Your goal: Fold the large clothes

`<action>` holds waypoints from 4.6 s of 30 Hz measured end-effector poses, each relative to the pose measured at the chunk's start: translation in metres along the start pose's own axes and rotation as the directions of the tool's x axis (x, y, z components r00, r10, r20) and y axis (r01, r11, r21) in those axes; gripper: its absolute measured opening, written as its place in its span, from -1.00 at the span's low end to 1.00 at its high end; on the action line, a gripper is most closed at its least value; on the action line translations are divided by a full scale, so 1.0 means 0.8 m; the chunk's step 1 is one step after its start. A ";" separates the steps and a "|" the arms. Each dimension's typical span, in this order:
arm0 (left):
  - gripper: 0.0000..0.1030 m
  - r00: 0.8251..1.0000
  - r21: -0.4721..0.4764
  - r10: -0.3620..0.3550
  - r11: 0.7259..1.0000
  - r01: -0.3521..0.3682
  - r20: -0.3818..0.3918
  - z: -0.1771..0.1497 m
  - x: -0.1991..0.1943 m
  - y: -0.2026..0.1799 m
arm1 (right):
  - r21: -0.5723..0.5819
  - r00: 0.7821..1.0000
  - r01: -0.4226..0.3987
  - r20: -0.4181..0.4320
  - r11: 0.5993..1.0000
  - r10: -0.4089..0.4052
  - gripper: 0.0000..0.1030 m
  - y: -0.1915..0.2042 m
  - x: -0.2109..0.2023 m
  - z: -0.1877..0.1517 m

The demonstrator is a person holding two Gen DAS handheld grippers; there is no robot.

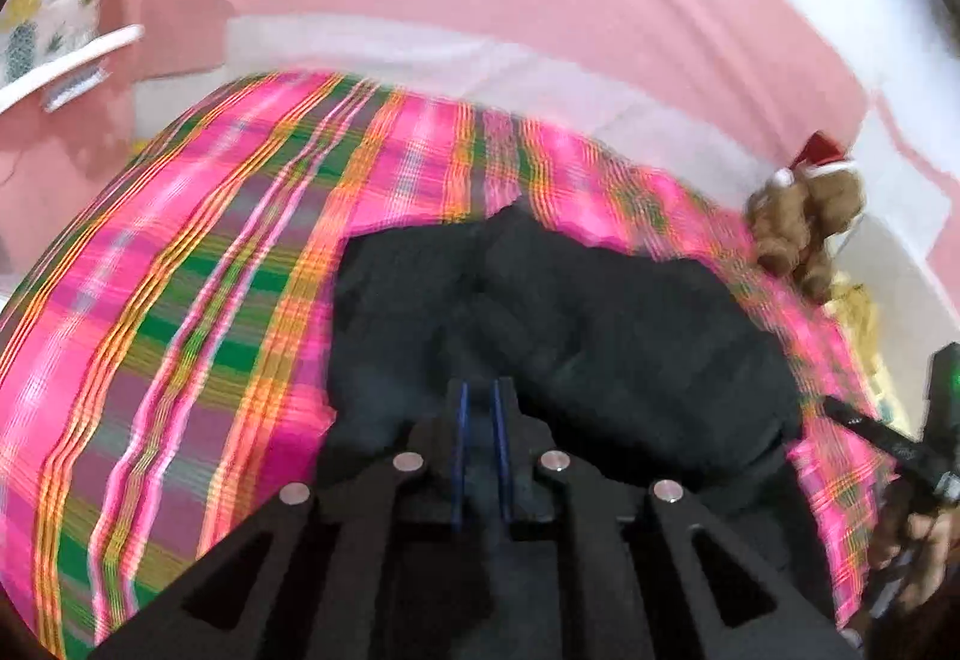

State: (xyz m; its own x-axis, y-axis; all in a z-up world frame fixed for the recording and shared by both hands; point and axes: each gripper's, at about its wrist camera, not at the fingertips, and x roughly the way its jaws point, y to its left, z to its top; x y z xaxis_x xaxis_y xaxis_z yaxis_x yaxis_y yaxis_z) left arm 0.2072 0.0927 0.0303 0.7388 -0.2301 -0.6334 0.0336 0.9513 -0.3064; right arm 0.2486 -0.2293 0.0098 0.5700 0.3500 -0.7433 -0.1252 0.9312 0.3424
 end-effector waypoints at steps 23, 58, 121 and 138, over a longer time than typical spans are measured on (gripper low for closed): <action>-0.79 0.997 0.110 -0.020 0.994 0.028 -0.069 -0.045 0.079 -0.053 | -0.130 0.998 0.006 -0.060 0.991 -0.014 -0.51 0.046 0.077 -0.046; -0.82 0.990 0.029 0.139 0.990 -0.139 -0.025 0.034 0.212 -0.001 | -0.031 0.982 0.179 0.060 0.983 -0.177 -0.38 -0.047 0.161 0.029; -0.83 0.984 0.167 0.002 0.986 0.027 -0.176 -0.097 0.145 -0.093 | -0.125 0.988 0.067 -0.129 0.990 -0.084 -0.24 0.034 0.138 -0.080; -0.83 0.997 0.227 0.031 0.974 -0.015 -0.067 -0.129 0.020 -0.114 | -0.131 0.998 0.061 0.009 0.990 -0.060 -0.15 0.059 -0.005 -0.116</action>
State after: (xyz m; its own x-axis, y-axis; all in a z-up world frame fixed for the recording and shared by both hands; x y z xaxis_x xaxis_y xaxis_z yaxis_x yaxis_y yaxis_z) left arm 0.1464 -0.0185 -0.0250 0.6925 -0.2137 -0.6891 0.1741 0.9764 -0.1278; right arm 0.1650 -0.1770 -0.0243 0.5841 0.2926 -0.7571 -0.1956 0.9560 0.2186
